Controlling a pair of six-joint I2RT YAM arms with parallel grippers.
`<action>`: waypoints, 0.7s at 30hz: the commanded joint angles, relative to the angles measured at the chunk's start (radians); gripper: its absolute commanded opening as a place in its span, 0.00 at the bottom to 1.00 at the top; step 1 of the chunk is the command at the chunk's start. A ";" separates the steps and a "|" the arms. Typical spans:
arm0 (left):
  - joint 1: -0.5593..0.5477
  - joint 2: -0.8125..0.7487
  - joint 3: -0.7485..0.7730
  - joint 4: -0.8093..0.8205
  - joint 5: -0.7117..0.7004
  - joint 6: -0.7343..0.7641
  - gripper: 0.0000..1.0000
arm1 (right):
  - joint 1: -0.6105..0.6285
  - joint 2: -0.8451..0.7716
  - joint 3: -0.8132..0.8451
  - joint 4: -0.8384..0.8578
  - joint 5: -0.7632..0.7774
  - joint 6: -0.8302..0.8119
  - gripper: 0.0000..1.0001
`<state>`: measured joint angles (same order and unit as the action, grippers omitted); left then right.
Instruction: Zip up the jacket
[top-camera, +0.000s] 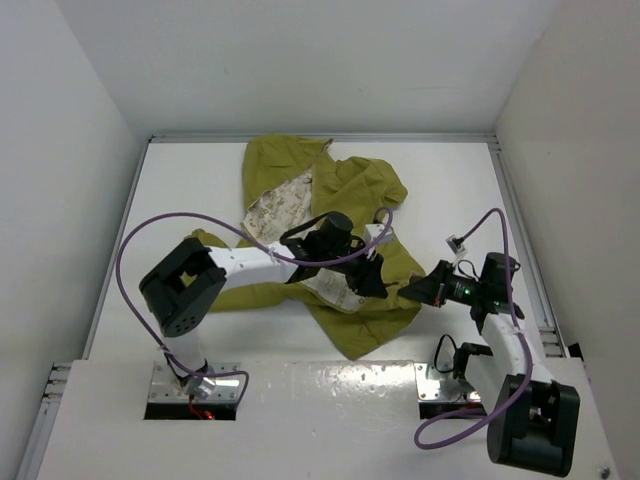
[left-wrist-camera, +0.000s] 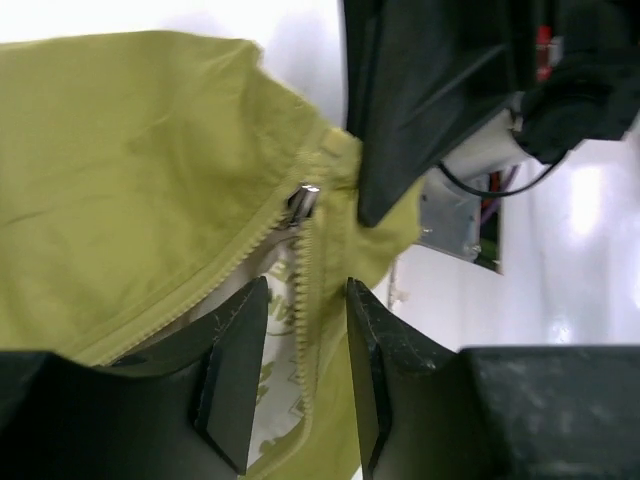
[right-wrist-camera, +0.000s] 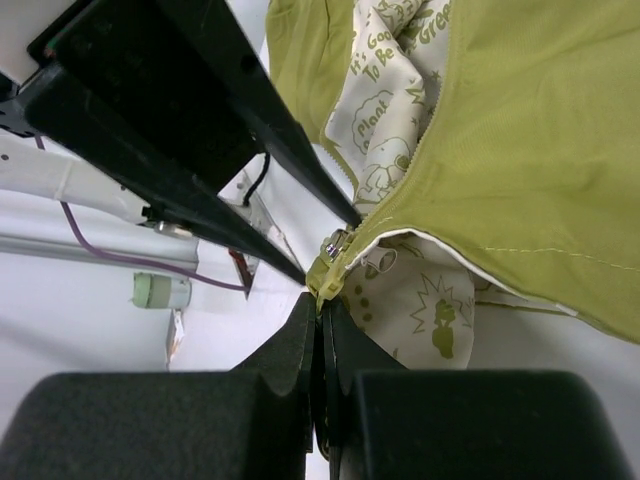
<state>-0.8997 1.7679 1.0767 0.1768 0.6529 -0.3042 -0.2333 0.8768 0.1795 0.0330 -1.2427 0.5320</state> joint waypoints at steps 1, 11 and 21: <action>-0.022 -0.025 -0.011 0.090 0.096 -0.007 0.41 | 0.005 -0.013 -0.003 0.074 -0.029 0.023 0.00; -0.051 -0.036 -0.040 0.112 0.126 -0.016 0.22 | 0.003 -0.032 -0.028 0.172 -0.029 0.129 0.03; -0.061 -0.047 -0.049 0.052 0.050 0.075 0.00 | 0.003 0.034 0.003 0.119 -0.049 0.199 0.45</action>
<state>-0.9379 1.7672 1.0416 0.2237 0.7132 -0.2958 -0.2333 0.8761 0.1509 0.1280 -1.2686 0.6849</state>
